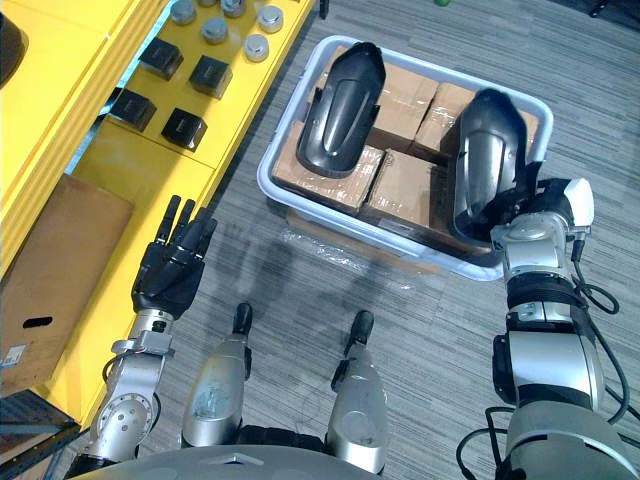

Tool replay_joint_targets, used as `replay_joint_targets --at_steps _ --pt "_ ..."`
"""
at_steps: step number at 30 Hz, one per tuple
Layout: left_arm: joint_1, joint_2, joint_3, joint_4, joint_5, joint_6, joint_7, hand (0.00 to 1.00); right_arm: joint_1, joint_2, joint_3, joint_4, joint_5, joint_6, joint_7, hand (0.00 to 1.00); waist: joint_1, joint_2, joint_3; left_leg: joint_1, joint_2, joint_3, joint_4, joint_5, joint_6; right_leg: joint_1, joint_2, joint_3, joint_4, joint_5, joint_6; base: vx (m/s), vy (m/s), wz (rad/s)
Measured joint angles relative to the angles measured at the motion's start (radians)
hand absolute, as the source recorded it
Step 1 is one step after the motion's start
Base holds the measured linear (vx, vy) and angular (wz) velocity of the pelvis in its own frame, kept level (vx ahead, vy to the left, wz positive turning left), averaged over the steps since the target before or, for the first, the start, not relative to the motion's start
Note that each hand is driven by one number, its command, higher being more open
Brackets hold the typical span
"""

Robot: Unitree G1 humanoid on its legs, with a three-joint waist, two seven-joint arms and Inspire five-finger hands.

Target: Walk over and take three plastic housings, then place them on the shelf

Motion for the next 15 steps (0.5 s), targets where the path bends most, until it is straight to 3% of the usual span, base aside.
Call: replay_joint_targets --at_steps 4,8,15 --pt "0.017 0.001 0.002 -0.030 0.098 0.029 0.009 1.00 0.103 0.061 -0.024 -0.167 -0.012 -0.099 -0.075 0.00 -0.011 -0.020 -0.073 0.025 0.003 0.017 -0.020 -0.007 -0.001 0.028 0.007 0.002 -0.049 0.013 0.004 0.06 0.002 -0.11" --pt "0.011 0.002 0.002 -0.047 0.362 0.043 0.085 1.00 0.226 0.140 -0.026 -0.378 -0.097 -0.186 -0.121 0.00 -0.013 -0.035 -0.164 0.077 0.011 0.038 -0.038 -0.025 -0.005 0.070 0.013 0.003 -0.072 0.014 0.006 0.10 0.004 -0.09" --pt "-0.082 -0.003 -0.048 -0.107 0.400 0.109 0.106 1.00 0.325 0.307 -0.013 -0.582 -0.240 -0.310 -0.184 0.00 -0.024 -0.051 -0.257 0.123 0.012 0.054 -0.055 -0.031 -0.008 0.109 0.013 -0.003 -0.088 0.013 0.007 0.03 0.005 -0.04"
